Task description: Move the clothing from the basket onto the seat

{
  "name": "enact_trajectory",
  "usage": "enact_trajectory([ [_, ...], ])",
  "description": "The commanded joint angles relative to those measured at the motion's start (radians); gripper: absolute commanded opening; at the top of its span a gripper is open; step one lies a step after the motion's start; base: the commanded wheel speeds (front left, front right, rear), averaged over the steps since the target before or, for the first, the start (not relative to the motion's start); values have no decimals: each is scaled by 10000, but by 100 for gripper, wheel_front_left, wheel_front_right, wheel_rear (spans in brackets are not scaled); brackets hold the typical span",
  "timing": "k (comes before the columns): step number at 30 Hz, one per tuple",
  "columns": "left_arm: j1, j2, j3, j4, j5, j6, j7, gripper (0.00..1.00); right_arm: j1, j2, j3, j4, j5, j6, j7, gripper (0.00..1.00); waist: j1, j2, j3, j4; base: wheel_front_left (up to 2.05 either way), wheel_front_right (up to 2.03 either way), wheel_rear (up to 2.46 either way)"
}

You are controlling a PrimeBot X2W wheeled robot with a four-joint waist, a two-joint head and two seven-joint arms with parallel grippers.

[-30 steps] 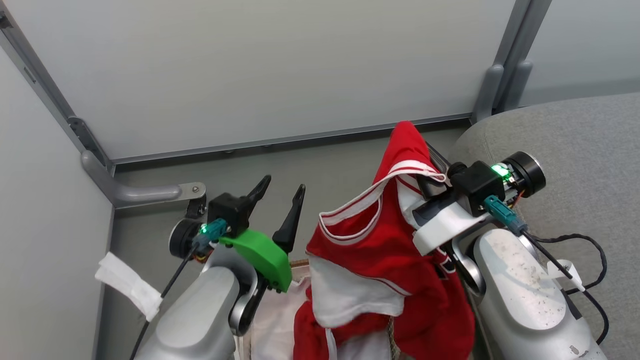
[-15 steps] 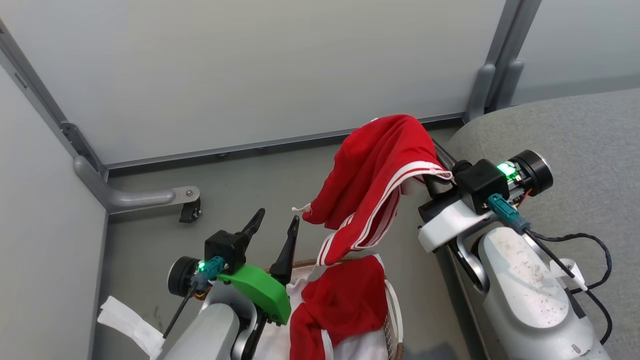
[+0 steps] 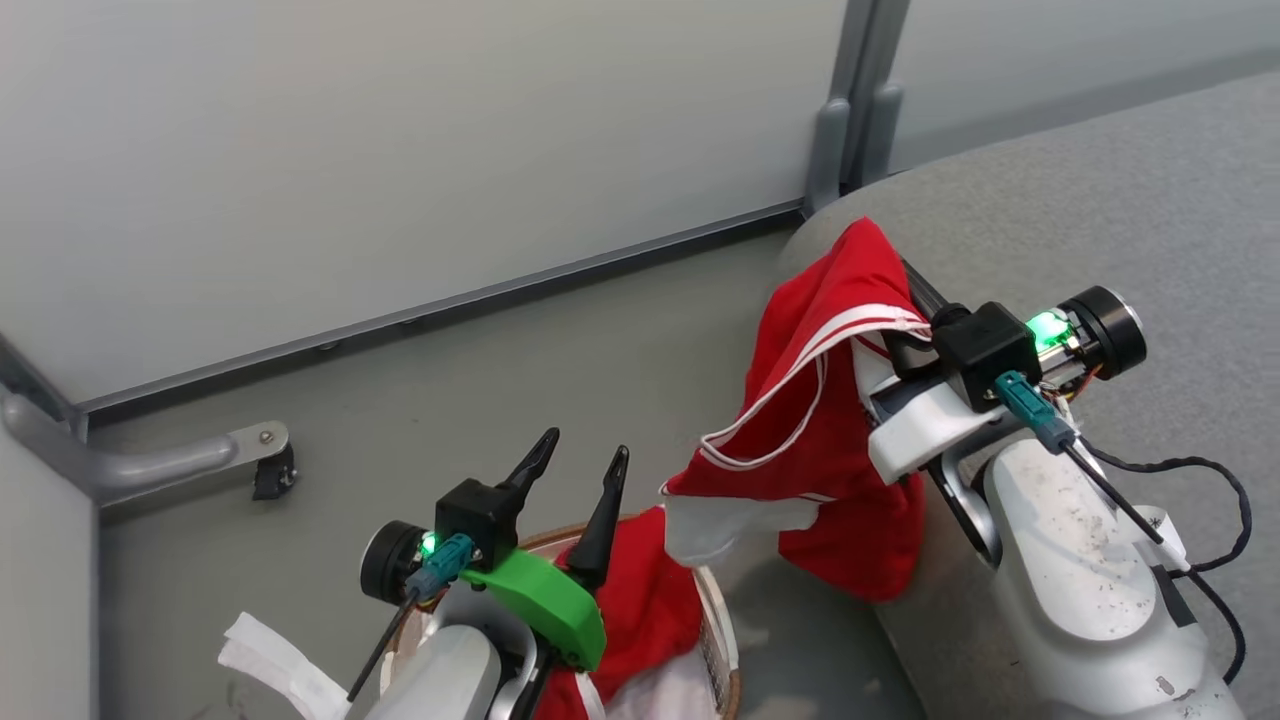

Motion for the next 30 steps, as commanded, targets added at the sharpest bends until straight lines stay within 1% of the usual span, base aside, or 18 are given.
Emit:
enact_trajectory([
  [1, 155, 9, 36, -63, 121, -59, -5, 100, 13, -36, -109, 7, -118, -14, -21, 0, 0, 0, 122, -806, 0, 0, 0],
  [5, 167, -6, -13, -249, 198, -71, -5, 100, 43, -67, -357, 26, -309, -14, -21, 0, 0, 0, 200, -1230, 0, 0, 0],
  [9, 196, -6, -126, -426, 171, -101, -5, 100, -33, -198, -493, 15, -318, -14, -21, 0, 0, 0, 298, -1414, 0, 0, 0],
  [12, 169, -3, -218, -524, 194, -109, -5, 100, -182, -313, -574, 13, -264, -14, -21, 0, 0, 0, 405, -1400, 0, 0, 0],
  [16, -12, -1, -334, -578, 268, -119, -5, 100, -605, -576, -694, 91, -234, -14, -21, 0, 0, 0, 719, -1201, 0, 0, 0],
  [20, -304, -1, -286, -508, 460, -96, -5, 100, -1655, -1124, -871, 262, -205, -14, -21, 0, 0, 0, 1239, -874, 0, 0, 0],
  [22, -464, 0, -163, -532, 676, -73, -5, 100, -2795, -1681, -1082, 492, -342, -14, -21, 0, 0, 0, 1731, -591, 0, 0, 0],
  [25, -644, 2, -45, -536, 864, -77, -5, 100, -4014, -2143, -1329, 786, -329, -14, -21, 0, 0, 0, 2230, -374, 0, 0, 0],
  [27, -778, 23, 57, -540, 1030, -80, -5, 100, -4869, -2567, -1543, 1067, -312, -15, -21, 0, 0, 0, 2585, -229, 0, 0, 0],
  [30, -967, 84, 169, -601, 1259, -91, -5, 100, -6164, -3049, -1910, 1629, -164, -14, 0, 0, 0, 0, 3136, -50, 0, 0, 0],
])
